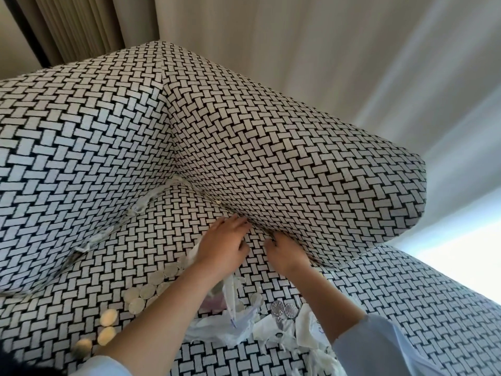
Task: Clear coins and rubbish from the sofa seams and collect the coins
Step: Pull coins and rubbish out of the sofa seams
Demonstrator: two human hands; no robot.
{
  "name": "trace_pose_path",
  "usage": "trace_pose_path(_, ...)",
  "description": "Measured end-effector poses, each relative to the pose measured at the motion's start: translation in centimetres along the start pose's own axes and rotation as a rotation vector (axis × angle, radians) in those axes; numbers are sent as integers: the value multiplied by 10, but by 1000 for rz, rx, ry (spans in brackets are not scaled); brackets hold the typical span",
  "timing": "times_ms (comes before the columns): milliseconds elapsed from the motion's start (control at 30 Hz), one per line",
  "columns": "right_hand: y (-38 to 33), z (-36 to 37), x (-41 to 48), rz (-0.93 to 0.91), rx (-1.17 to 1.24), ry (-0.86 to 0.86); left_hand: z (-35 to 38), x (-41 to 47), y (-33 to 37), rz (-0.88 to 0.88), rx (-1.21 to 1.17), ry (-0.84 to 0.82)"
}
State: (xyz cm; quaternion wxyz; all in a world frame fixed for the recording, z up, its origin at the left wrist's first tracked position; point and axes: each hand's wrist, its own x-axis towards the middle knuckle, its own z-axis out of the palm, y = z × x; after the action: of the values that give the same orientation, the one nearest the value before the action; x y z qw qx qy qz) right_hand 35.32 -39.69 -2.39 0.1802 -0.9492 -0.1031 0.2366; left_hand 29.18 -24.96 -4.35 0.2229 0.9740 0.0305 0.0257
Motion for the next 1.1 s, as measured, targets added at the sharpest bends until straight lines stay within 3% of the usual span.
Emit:
trace_pose_path(100, -2, 2, 19, 50, 57, -2, 5, 6, 2, 3, 18, 14)
trace_pose_path(200, -3, 3, 33, 95, 46, -19, 4, 12, 4, -43, -69, 136)
trace_pose_path(400, -29, -4, 52, 81, 166, -245, 2, 25, 5, -98, -136, 175)
trace_pose_path(567, -24, 6, 46, 179, 190, -128, 2, 28, -1, -132, -235, 201)
trace_pose_path(800, -16, 14, 37, 136, 203, 16, 4, 26, -3, -136, -253, 204)
trace_pose_path(1100, -16, 21, 34, 172, 292, 122, 11, 23, -7, -86, -122, 225)
